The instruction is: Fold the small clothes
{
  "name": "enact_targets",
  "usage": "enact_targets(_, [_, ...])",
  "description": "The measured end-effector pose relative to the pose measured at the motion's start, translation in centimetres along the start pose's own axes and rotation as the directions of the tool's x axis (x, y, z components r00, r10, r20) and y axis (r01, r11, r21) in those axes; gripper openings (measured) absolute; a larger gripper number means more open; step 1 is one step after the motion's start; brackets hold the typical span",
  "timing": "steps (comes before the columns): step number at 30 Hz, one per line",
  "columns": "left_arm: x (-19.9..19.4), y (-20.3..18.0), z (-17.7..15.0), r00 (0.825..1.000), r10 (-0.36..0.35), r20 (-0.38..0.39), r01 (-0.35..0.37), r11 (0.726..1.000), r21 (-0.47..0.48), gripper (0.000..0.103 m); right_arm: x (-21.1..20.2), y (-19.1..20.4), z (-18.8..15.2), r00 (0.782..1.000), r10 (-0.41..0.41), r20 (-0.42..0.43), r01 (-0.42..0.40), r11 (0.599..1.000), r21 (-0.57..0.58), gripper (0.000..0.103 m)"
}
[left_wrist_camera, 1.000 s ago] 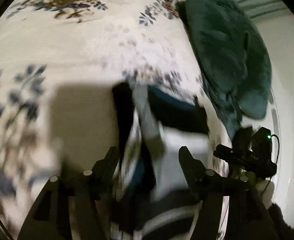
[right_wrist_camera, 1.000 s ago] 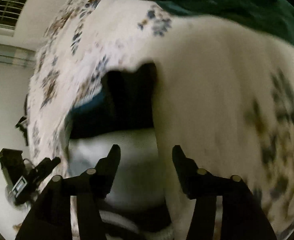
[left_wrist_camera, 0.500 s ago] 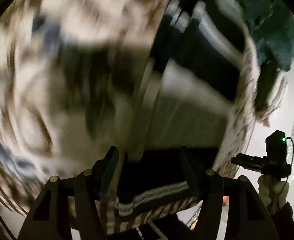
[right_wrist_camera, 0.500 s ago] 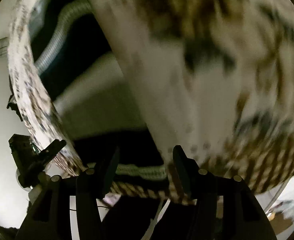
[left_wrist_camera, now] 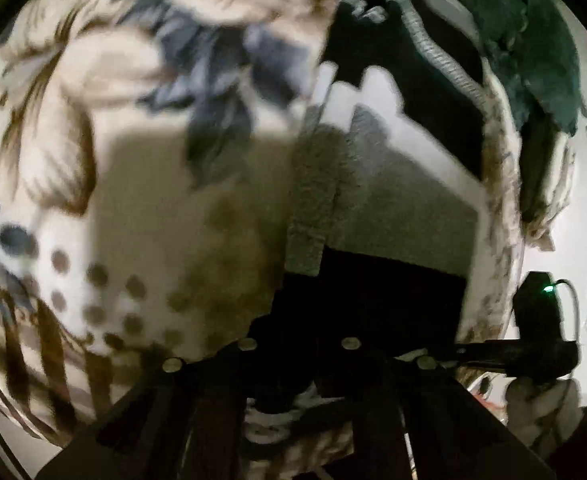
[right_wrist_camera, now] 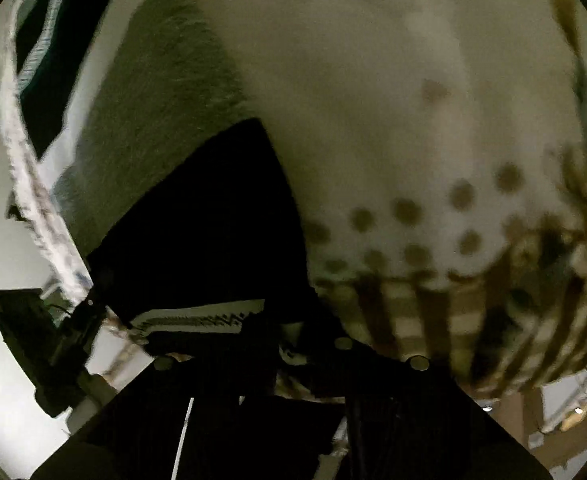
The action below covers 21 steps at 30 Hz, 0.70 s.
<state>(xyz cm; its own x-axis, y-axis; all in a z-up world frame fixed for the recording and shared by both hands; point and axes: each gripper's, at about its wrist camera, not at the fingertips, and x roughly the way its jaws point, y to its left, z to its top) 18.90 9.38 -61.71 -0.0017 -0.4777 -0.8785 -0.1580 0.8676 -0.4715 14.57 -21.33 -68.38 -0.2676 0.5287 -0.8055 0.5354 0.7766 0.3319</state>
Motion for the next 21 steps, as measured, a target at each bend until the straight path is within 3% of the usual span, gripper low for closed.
enact_targets(2, [-0.2,0.3,0.0,1.000,-0.019,-0.003,0.019,1.000,-0.013,0.008,-0.2,-0.8,-0.2,1.000,-0.001,-0.021,0.001,1.000,0.022,0.008])
enact_targets(5, [-1.0,-0.1,0.5,0.998,-0.059,-0.024,0.059,0.998,-0.021,0.011,-0.9,0.8,-0.2,0.999,-0.029,-0.013,0.028,0.997,-0.068,0.010])
enact_targets(7, [-1.4,0.4,0.5,0.995,-0.092,-0.035,0.090,0.994,-0.061,0.016,-1.0,1.0,-0.3,1.000,-0.002,-0.006,0.002,0.998,-0.063,0.025])
enact_targets(8, [-1.4,0.6,0.5,0.995,-0.097,-0.036,0.095,0.993,-0.070,0.029,-1.2,0.5,-0.1,1.000,0.011,-0.010,-0.012,0.999,-0.053,0.042])
enact_targets(9, [-1.3,0.9,0.5,0.993,-0.110,-0.035,0.107,0.991,-0.076,0.047,-1.6,-0.5,0.1,0.999,0.032,-0.014,-0.033,0.999,-0.041,0.052])
enact_targets(11, [-0.8,1.9,0.2,0.991,-0.129,-0.041,0.125,0.988,-0.086,0.057,-1.3,-1.7,0.7,0.996,0.083,-0.015,-0.084,0.996,-0.008,0.053])
enact_targets(13, [0.4,2.5,0.0,0.984,-0.161,-0.073,0.154,0.983,-0.098,0.058,-0.8,-2.4,0.7,0.993,0.121,-0.019,-0.121,0.993,0.004,0.053])
enact_targets(15, [1.5,2.2,-0.2,0.980,-0.177,-0.090,0.169,0.982,-0.086,0.066,0.0,-2.7,0.9,0.987,0.155,-0.034,-0.155,0.988,-0.006,0.054])
enact_targets(18, [2.0,1.0,-0.4,0.982,-0.169,-0.090,0.166,0.985,-0.037,0.076,1.3,-2.7,1.3,0.977,0.201,-0.063,-0.203,0.979,-0.011,0.057])
enact_targets(21, [2.1,0.2,-0.5,0.986,-0.133,-0.103,0.135,0.991,0.011,0.077,2.1,-2.4,1.5,0.965,0.252,-0.071,-0.253,0.967,0.003,0.060])
